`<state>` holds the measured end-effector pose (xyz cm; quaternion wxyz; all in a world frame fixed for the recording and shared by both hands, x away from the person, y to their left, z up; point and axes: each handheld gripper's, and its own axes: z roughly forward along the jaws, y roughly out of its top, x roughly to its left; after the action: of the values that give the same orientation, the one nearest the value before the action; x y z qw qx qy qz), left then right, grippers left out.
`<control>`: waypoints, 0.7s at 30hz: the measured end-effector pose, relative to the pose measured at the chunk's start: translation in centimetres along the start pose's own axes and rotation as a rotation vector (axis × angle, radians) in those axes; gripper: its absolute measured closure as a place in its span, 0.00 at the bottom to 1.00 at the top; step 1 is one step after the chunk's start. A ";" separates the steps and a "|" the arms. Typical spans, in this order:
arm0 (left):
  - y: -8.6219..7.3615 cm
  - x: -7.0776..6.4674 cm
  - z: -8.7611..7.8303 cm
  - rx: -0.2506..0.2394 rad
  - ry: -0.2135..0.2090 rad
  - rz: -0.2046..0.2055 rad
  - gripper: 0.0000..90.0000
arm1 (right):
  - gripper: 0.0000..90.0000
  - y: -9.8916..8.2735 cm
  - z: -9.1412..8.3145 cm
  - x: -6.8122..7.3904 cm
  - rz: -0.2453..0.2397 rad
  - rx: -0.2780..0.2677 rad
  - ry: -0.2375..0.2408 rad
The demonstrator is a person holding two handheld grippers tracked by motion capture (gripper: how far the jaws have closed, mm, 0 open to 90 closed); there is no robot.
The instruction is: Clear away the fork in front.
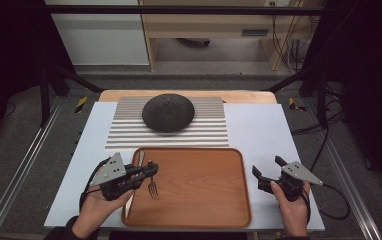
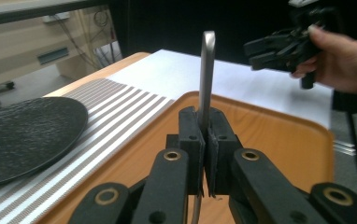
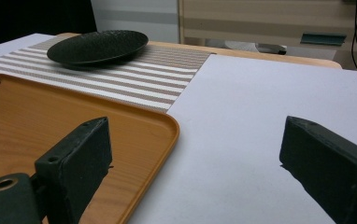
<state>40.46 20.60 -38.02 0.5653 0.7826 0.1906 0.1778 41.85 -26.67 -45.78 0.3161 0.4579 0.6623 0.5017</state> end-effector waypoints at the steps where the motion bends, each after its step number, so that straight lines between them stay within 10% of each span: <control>1: 0.0 -0.1 -0.1 0.001 -0.004 -0.001 0.97 | 0.10 0.0 0.0 0.0 0.001 0.000 -0.001; 21: -1.2 -1.1 -1.6 0.044 -0.029 -0.020 0.97 | 0.11 -0.2 0.2 -0.3 -0.002 0.015 -0.017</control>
<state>38.62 21.70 -38.71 0.5525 0.7953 0.1941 0.1564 42.09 -26.84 -46.03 0.3187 0.4639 0.6638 0.4926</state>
